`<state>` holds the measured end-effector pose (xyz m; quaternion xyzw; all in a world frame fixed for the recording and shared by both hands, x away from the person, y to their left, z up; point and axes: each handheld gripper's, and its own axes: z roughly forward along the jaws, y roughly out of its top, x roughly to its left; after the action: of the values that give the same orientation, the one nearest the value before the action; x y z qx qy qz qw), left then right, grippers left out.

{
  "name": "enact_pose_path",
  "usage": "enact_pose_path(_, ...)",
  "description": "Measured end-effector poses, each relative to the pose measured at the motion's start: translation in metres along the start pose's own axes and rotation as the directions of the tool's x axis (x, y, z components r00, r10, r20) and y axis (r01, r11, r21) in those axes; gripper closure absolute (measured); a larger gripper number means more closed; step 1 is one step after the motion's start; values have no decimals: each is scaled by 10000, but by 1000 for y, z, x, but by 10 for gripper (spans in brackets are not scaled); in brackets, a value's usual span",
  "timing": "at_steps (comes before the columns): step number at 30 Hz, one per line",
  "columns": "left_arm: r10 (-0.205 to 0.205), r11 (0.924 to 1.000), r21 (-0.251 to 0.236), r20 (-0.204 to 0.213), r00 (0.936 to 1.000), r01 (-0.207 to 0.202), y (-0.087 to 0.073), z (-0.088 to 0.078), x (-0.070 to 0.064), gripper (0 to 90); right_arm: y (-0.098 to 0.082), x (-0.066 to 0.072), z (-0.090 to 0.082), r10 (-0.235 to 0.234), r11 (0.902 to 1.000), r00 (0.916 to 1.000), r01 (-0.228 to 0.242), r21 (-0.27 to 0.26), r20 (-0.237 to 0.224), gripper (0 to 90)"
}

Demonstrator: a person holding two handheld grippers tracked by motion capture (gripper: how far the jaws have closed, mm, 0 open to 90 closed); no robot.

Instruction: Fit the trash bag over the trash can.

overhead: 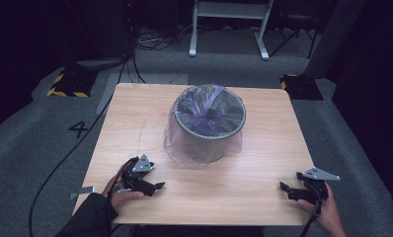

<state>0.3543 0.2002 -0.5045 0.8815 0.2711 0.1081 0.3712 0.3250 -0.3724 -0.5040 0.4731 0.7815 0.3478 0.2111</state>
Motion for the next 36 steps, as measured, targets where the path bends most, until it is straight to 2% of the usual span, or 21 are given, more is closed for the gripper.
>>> enact_pose_path(36,-27,10000,1,-11,10000,27,2,2,1,143,1,0,1,77,10000,9999,-77,11,150,160)
